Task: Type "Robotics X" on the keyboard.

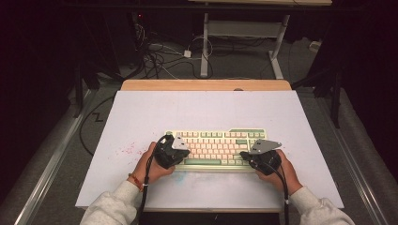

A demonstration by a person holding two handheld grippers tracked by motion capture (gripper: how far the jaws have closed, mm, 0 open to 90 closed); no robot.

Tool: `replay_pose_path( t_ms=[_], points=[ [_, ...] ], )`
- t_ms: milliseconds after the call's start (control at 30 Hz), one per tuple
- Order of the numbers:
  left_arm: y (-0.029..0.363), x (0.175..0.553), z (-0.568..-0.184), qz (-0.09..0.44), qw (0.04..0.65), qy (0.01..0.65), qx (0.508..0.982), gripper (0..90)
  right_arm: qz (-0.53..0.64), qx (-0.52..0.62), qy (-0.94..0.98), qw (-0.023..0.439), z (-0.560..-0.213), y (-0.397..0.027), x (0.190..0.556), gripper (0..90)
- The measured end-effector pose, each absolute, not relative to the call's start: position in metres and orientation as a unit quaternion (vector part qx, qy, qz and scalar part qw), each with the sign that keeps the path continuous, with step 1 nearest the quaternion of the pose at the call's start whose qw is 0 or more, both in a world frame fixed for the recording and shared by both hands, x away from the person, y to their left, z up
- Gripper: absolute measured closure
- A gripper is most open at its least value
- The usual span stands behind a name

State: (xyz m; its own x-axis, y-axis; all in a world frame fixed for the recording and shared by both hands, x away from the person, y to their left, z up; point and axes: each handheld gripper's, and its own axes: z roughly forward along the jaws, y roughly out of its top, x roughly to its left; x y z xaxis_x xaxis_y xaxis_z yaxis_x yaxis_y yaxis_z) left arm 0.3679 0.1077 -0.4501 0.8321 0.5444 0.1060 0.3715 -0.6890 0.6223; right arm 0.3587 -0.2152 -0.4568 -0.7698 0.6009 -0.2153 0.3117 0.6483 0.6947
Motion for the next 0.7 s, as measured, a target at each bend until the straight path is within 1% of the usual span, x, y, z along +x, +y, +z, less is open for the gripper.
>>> replay_pose_path(
  t_ms=[233,333,433,700],
  points=[
    [0.107,0.369,-0.452,0.148,0.291,0.251,0.911,87.3,0.329,0.259,0.881,0.22,-0.457,-0.215,0.358,90.0],
    [0.109,0.363,-0.443,0.158,0.31,0.248,0.904,87.2,0.33,0.26,0.88,0.222,-0.457,-0.215,0.358,90.0],
    [0.11,0.36,-0.438,0.169,0.315,0.245,0.901,87.2,0.33,0.262,0.88,0.22,-0.457,-0.215,0.358,90.0],
    [0.115,0.361,-0.437,0.173,0.319,0.25,0.898,85.4,0.327,0.259,0.881,0.223,-0.456,-0.214,0.358,90.0]
  ],
)
